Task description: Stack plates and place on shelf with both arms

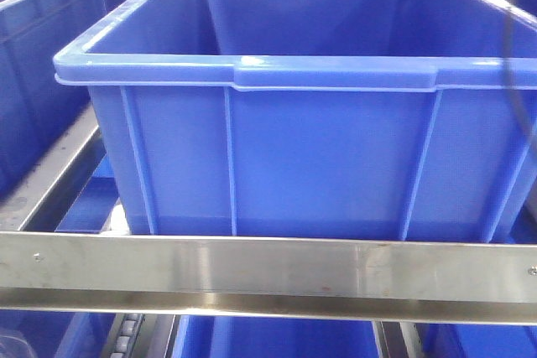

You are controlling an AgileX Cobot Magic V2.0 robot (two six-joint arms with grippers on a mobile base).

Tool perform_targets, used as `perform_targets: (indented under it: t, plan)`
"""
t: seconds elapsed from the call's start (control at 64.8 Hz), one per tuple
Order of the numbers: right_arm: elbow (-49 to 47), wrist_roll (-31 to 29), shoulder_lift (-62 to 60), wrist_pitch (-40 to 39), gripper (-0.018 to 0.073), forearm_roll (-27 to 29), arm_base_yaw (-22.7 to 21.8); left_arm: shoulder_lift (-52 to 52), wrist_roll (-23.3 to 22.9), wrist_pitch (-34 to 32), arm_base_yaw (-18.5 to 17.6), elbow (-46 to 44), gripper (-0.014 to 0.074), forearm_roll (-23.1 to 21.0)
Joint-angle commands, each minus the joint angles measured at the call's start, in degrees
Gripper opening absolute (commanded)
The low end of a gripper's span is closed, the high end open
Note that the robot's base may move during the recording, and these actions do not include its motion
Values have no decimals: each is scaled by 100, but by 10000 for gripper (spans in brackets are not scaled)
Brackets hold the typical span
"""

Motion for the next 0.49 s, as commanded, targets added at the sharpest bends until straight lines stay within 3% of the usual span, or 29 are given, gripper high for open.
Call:
perform_targets:
  t: [0.0, 0.154, 0.478]
  plan:
    - [-135, -194, -487, -12, 295, -238, -14, 85, -53, -491, -15, -157, 82, -51]
    - [523, -308, -1129, 63, 44, -249, -22, 85, -53, -491, -15, -157, 82, -51]
    - [2366, -303, -3483, 151, 56, -220, -22, 85, -53, -491, -15, -157, 82, -51]
